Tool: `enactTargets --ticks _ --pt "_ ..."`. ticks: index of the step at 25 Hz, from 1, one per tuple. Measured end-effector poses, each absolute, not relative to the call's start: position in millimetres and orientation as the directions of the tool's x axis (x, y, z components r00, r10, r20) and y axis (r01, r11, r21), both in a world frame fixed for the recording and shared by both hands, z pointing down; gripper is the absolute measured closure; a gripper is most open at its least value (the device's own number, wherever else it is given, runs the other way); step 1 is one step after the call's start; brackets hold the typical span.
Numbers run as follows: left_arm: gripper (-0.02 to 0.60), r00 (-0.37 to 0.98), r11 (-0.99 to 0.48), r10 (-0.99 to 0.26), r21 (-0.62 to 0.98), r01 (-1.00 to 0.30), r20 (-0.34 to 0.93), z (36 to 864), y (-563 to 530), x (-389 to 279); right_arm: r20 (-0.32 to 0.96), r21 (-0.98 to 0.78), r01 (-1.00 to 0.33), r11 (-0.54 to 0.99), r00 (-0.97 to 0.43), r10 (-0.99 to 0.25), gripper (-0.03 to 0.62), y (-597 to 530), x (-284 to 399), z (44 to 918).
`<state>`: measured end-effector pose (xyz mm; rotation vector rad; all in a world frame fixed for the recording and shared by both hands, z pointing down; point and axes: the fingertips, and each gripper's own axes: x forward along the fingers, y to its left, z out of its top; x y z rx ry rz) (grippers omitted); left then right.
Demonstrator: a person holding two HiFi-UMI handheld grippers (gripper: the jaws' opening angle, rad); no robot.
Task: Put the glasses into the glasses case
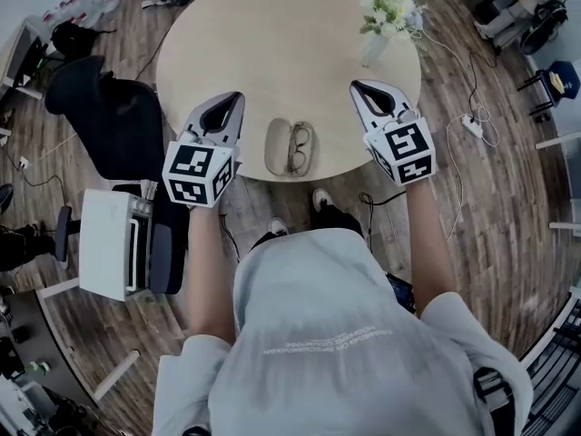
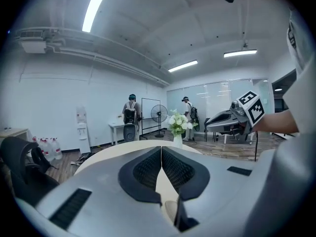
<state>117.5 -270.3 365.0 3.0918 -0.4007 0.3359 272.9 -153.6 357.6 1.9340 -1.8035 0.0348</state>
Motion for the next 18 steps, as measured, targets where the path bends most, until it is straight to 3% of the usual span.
enactTargets --ticks 9,18 --pt "0.568 0.981 -0.988 -0.154 -0.045 -0.149 0.122 326 -234 120 0.296 0.372 -0.925 -0.075 0.195 -0.935 0.594 -116 249 325" --pt "0.568 0.987 -0.987 -0.136 -0.1 -0.127 0.086 308 -211 114 0.237 0.371 -0.92 -0.127 0.226 -0.945 0.594 -95 241 300"
